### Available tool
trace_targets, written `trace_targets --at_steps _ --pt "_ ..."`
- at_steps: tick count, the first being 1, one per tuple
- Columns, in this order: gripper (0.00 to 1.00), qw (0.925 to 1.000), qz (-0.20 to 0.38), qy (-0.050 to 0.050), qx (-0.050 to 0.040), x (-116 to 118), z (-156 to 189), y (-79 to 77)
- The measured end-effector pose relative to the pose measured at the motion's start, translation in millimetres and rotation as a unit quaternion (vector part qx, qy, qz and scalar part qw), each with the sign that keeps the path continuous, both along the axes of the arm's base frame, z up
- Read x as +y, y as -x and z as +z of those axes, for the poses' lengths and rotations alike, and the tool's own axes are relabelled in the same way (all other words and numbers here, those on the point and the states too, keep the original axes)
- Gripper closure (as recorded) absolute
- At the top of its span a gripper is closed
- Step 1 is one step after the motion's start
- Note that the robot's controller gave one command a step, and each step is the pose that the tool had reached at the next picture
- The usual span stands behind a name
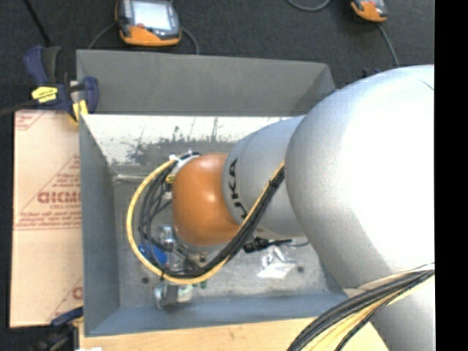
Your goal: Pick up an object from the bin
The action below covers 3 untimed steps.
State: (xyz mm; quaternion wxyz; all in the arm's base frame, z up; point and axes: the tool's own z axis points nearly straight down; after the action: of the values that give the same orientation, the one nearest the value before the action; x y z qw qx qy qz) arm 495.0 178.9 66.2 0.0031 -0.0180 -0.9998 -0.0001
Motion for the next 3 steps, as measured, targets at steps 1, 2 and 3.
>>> trace_targets --at_steps 1,2,3 --pt "1.00 1.0000 -0.003 -0.001 -0.0035 -1 4 -3.0" --pt "1.00 0.9998 0.019 -0.002 -0.0058 25 62 13.2" --pt "1.00 0.9994 0.035 -0.002 -0.0059 59 104 19.1"
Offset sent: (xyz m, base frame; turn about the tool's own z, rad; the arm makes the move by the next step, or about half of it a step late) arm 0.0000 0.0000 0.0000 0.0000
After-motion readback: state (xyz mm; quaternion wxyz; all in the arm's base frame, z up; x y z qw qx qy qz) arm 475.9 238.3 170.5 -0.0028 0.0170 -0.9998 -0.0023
